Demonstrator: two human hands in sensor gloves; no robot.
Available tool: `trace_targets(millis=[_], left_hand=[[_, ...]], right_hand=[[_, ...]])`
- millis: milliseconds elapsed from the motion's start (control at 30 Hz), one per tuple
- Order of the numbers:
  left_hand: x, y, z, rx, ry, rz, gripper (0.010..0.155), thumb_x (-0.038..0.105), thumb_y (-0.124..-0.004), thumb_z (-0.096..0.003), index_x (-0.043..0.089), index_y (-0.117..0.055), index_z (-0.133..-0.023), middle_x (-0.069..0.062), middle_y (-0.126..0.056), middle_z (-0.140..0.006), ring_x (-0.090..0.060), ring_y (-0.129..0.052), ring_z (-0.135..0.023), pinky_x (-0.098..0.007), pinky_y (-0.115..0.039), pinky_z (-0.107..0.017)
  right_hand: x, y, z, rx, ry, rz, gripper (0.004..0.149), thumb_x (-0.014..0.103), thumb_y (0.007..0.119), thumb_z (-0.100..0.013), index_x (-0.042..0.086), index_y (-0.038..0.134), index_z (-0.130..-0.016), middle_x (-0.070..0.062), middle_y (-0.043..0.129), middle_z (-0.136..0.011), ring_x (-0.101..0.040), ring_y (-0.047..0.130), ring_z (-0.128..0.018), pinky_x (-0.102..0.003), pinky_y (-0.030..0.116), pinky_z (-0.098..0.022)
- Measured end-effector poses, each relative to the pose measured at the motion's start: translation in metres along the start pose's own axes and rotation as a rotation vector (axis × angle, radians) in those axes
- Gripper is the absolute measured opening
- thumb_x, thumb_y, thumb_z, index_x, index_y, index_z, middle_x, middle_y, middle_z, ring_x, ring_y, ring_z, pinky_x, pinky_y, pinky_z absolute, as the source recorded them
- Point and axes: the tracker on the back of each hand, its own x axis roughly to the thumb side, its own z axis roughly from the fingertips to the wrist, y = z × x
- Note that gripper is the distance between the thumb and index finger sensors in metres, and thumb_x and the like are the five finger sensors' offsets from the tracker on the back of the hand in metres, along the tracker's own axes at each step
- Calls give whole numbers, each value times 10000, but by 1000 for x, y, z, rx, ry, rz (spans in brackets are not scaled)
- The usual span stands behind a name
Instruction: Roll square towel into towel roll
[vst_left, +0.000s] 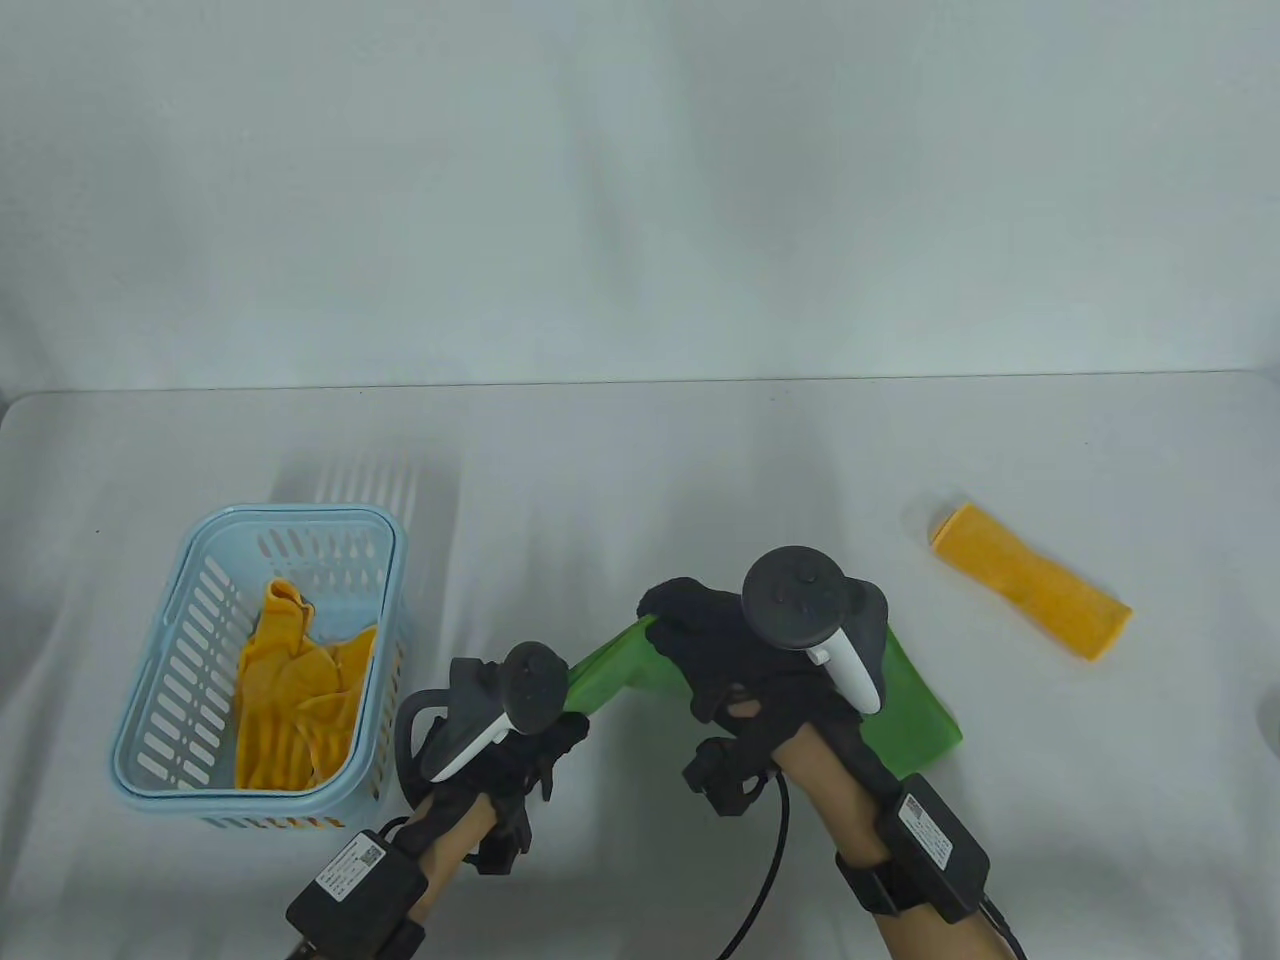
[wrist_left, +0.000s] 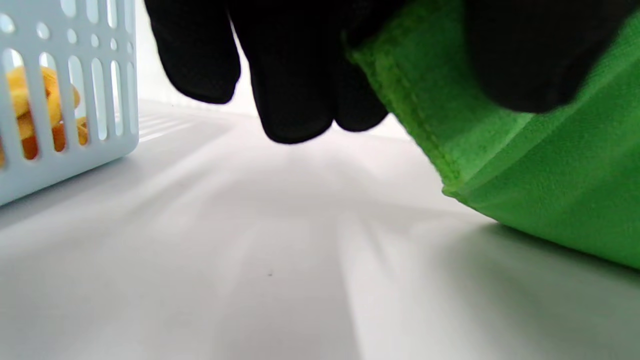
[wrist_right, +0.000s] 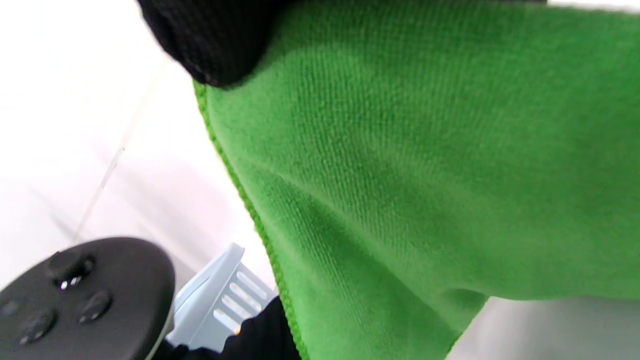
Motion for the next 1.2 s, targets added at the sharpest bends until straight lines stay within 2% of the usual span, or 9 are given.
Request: trace_targets(millis=[67,400,667,767,867,1100,1200], left_hand=[[-1,3,2,17,3,29,497,477,-788,-385,324,-698,-849,94,-838,-853,-214,-942,-813,-516,-720,-684],[-6,32,19,140,-33,201,434,437,-768,-407,318,-813,-822,95,-946,-804,-206,-1013,-760,-517,-736,-676],[-13,61,27,221,-59,376,433,465,-795,-392,379,-844,-813,107,-905,-858,-200,-970,-805,-513,-727,-684],[-17,83,24,220,-81,516,432,464,-796,-396,376,-840,-817,92,-883,-884,-216,-948,-829,-521,-718,-687],[-18,116,20,246,-94,613,428,470,-800,-395,370,-851,-809,83,-856,-910,-223,-925,-850,-522,-711,-690],[-11,179,10,261,-139,660,428,476,-802,-394,385,-857,-808,96,-891,-898,-212,-953,-839,-522,-718,-692],[-8,195,11,283,-147,665,427,476,-805,-392,396,-868,-806,112,-941,-861,-195,-993,-809,-521,-728,-689]], right_hand=[[-4,-6,0,-17,11,-17,393,394,793,-372,328,804,-759,5,970,-567,-257,960,-506,-514,760,-502],[-32,-41,-4,-128,83,-143,389,403,790,-375,340,805,-759,6,969,-589,-263,958,-529,-518,756,-512],[-39,-59,-2,-179,101,-212,381,419,792,-376,377,812,-755,9,908,-768,-297,904,-697,-543,707,-579],[-33,-74,-2,-187,84,-267,381,420,794,-377,378,814,-755,11,899,-788,-300,898,-714,-544,704,-584],[-23,-91,-5,-183,93,-277,382,419,796,-377,374,815,-756,10,898,-790,-302,898,-716,-546,704,-584],[10,-131,-4,-186,83,-283,387,410,793,-378,363,807,-762,14,891,-835,-304,905,-746,-543,714,-587],[20,-140,0,-190,74,-283,387,408,791,-378,364,805,-762,16,913,-823,-302,927,-734,-538,730,-576]])
